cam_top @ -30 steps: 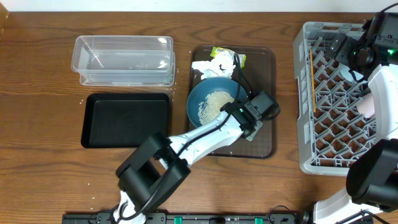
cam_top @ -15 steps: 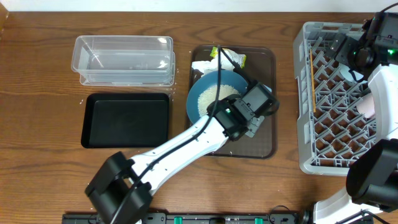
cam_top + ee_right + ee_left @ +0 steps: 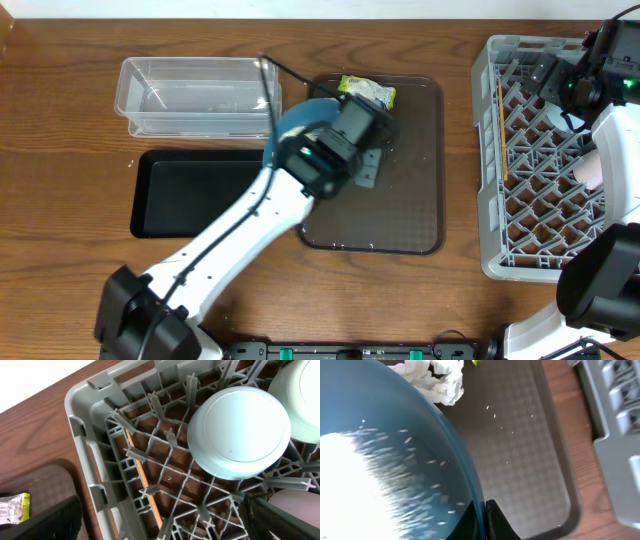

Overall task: Sort waste into correct bins and load items into the dishwasher rack
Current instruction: 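Lift the blue bowl and carry it left over the black tray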

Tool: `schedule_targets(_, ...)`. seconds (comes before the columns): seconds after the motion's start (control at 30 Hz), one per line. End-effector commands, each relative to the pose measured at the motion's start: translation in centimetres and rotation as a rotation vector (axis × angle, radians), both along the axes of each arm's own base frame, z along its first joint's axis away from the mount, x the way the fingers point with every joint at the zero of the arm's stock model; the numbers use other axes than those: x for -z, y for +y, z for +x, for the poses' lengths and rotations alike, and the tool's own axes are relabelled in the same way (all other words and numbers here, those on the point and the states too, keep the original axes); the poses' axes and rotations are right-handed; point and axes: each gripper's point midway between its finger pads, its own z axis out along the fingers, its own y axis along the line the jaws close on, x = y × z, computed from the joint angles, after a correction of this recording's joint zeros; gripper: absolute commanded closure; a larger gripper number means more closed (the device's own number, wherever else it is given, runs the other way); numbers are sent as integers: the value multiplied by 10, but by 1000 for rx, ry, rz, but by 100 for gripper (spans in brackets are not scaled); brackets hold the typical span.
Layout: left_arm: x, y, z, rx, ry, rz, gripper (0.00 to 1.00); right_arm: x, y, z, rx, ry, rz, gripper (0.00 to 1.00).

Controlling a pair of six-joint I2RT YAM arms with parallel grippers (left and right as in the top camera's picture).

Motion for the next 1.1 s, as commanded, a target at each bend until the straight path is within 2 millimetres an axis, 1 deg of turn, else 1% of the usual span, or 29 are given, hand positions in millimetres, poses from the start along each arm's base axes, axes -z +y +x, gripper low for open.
schedule_targets(0.0, -29, 3, 1, 9, 20, -133, 94, -8, -1, -1, 12, -17, -4, 1)
schedule_targets(0.1, -29, 19, 8, -26, 43, -150, 94, -8, 0, -1, 10, -17, -4, 1)
schedule_targets(0.27, -23, 46, 16, -121, 90, -146, 94, -8, 0, -1, 9, -17, -3, 1)
schedule_targets(0.37, -21, 56, 19, -154, 107, -149, 94, -8, 1, -1, 8, -17, -4, 1)
schedule_targets(0.47, -22, 60, 20, -156, 130, -182, 94, -8, -4, -2, 17, -17, -4, 1)
schedule_targets(0.8, -27, 69, 24, -147, 186, -287, 94, -8, -4, -2, 17, -17, -4, 1)
schedule_targets(1.07, -38, 76, 24, -142, 209, -372, 94, -8, -4, -2, 17, -17, -4, 1)
